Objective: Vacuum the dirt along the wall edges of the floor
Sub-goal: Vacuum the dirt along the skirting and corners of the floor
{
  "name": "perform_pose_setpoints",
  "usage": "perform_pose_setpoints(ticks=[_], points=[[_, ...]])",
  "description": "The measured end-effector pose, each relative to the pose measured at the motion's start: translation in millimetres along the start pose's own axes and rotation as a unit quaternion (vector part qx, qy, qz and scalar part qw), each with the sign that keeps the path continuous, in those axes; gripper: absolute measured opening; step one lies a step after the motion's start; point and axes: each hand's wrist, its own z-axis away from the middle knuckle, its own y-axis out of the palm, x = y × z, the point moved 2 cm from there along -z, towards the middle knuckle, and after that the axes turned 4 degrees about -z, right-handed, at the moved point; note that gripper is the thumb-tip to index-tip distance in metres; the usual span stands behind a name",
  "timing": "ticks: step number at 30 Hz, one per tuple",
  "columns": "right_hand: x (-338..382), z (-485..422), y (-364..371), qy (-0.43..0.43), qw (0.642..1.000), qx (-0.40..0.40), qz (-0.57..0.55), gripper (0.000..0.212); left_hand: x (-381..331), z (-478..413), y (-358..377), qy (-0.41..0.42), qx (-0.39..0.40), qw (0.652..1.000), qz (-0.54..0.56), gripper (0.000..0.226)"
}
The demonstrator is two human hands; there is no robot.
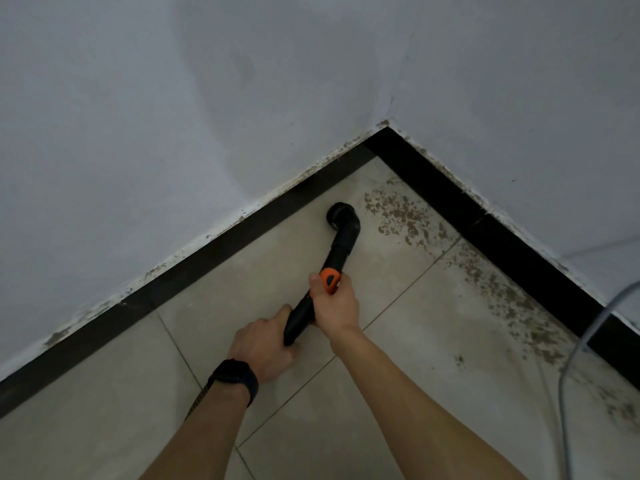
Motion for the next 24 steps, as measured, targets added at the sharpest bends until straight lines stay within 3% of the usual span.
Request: perform_pose_setpoints(ticks=[10,24], points=[[-1.1,-6.1,-27.5,0.014,0.998,-0.042,-0.042,0.032,-27.5,-10.1,3.9,0.04,-0.002,0.999,-0.025,0.028],[14.3,-44.5,-41.7,0.0,0.998,-0.042,-0.052,0.016,-43.6,-48.5,-3.6,0.058,-0.004,0.998,-0.016,0.03]])
